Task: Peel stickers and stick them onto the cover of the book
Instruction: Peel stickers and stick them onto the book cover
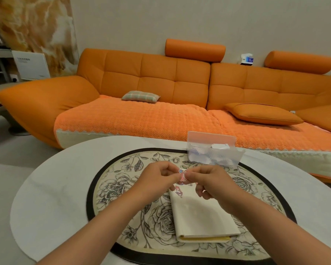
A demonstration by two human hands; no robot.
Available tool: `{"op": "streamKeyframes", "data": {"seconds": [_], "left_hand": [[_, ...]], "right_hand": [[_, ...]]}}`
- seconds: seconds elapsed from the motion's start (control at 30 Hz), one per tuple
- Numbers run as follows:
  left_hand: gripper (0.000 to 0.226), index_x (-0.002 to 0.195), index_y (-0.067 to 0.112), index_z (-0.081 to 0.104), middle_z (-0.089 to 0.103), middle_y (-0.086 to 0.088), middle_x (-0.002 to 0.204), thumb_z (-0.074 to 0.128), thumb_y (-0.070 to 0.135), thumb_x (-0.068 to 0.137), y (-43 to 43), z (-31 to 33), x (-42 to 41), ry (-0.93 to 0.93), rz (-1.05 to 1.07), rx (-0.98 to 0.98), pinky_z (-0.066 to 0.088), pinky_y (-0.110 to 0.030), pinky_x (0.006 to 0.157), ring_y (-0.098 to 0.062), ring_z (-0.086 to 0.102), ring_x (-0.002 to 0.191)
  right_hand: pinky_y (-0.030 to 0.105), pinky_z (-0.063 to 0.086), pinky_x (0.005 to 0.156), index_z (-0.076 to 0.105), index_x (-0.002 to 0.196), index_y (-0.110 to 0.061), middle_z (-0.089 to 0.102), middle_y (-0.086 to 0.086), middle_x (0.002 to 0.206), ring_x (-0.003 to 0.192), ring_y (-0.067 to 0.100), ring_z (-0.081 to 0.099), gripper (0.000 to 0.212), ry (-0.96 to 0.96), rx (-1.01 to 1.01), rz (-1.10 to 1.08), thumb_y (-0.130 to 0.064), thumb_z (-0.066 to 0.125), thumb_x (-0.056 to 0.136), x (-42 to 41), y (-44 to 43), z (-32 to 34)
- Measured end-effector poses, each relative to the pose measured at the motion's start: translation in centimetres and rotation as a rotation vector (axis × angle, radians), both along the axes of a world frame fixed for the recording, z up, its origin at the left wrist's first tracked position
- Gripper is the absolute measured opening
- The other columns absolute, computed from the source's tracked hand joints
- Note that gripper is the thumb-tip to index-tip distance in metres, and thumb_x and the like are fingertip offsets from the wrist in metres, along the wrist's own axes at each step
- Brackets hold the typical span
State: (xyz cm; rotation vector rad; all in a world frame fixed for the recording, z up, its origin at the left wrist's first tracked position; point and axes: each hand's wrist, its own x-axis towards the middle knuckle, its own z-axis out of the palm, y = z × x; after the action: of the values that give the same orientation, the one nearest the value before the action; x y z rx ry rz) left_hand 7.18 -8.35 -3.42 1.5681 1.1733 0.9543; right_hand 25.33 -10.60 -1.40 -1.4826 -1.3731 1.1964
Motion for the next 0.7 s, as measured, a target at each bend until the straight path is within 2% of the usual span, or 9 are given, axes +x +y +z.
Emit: {"op": "streamKeyframes", "data": {"seconds": [0.1, 0.2, 0.33, 0.43, 0.5, 0.6, 0.7], "left_hand": [[0.003, 0.088, 0.021, 0.074, 0.072, 0.006, 0.07, 0.073, 0.018, 0.088, 0.2, -0.1, 1.1, 0.013, 0.029, 0.023, 0.049, -0.022, 0.058, -0.01, 0.065, 0.059], [0.007, 0.09, 0.027, 0.076, 0.07, 0.006, 0.073, 0.073, 0.021, 0.089, 0.6, -0.4, 1.7, 0.046, 0.021, 0.059, 0.048, -0.022, 0.061, -0.009, 0.066, 0.06], [0.012, 0.096, 0.025, 0.071, 0.073, -0.004, 0.082, 0.073, 0.017, 0.088, 1.0, -0.7, 2.3, 0.039, -0.014, 0.087, 0.054, -0.024, 0.062, -0.013, 0.065, 0.063], [0.007, 0.093, 0.024, 0.07, 0.074, -0.003, 0.083, 0.073, 0.019, 0.089, 1.3, -0.9, 2.9, 0.041, 0.001, 0.113, 0.054, -0.025, 0.064, -0.011, 0.064, 0.063], [0.004, 0.092, 0.023, 0.071, 0.074, -0.003, 0.084, 0.073, 0.022, 0.089, 1.4, -1.0, 3.3, 0.025, 0.01, 0.098, 0.05, -0.023, 0.059, -0.009, 0.064, 0.062], [0.011, 0.094, 0.021, 0.072, 0.076, 0.0, 0.083, 0.077, 0.027, 0.087, 1.4, -1.1, 3.9, 0.015, -0.008, 0.058, 0.05, -0.022, 0.055, -0.008, 0.065, 0.064], [0.005, 0.09, 0.022, 0.074, 0.074, 0.003, 0.078, 0.077, 0.025, 0.087, 1.6, -1.4, 4.1, 0.01, 0.009, 0.07, 0.049, -0.022, 0.055, -0.007, 0.063, 0.064]], "right_hand": [[0.023, 0.036, 0.046, 0.078, 0.092, -0.009, 0.076, 0.003, 0.083, 0.05, 0.013, 0.051, 0.014, -0.007, -0.012, -0.009, -0.02, 0.069, 0.092, 0.9, 0.1, -0.3], [0.024, 0.034, 0.047, 0.078, 0.091, -0.01, 0.075, 0.003, 0.082, 0.05, 0.014, 0.051, 0.015, 0.01, -0.018, -0.026, -0.021, 0.068, 0.091, 1.6, 0.3, -0.5], [0.023, 0.034, 0.046, 0.077, 0.085, -0.01, 0.074, 0.004, 0.079, 0.05, 0.014, 0.05, 0.011, -0.02, 0.044, 0.0, -0.019, 0.072, 0.088, 2.4, 0.7, -1.1], [0.023, 0.034, 0.046, 0.075, 0.085, -0.007, 0.073, 0.004, 0.077, 0.052, 0.014, 0.05, 0.012, -0.005, 0.049, 0.035, -0.018, 0.074, 0.087, 2.9, 1.0, -1.6], [0.023, 0.034, 0.046, 0.076, 0.085, -0.008, 0.073, 0.005, 0.077, 0.053, 0.015, 0.05, 0.011, 0.033, 0.039, 0.029, -0.019, 0.076, 0.086, 3.1, 1.2, -1.7], [0.023, 0.034, 0.046, 0.076, 0.085, -0.009, 0.072, 0.006, 0.073, 0.051, 0.014, 0.049, 0.015, 0.077, 0.045, -0.007, -0.022, 0.081, 0.082, 3.3, 1.3, -1.7], [0.023, 0.035, 0.046, 0.076, 0.088, -0.006, 0.075, 0.007, 0.078, 0.051, 0.014, 0.051, 0.011, 0.08, 0.053, -0.015, -0.017, 0.074, 0.087, 3.6, 1.3, -1.6]]}}
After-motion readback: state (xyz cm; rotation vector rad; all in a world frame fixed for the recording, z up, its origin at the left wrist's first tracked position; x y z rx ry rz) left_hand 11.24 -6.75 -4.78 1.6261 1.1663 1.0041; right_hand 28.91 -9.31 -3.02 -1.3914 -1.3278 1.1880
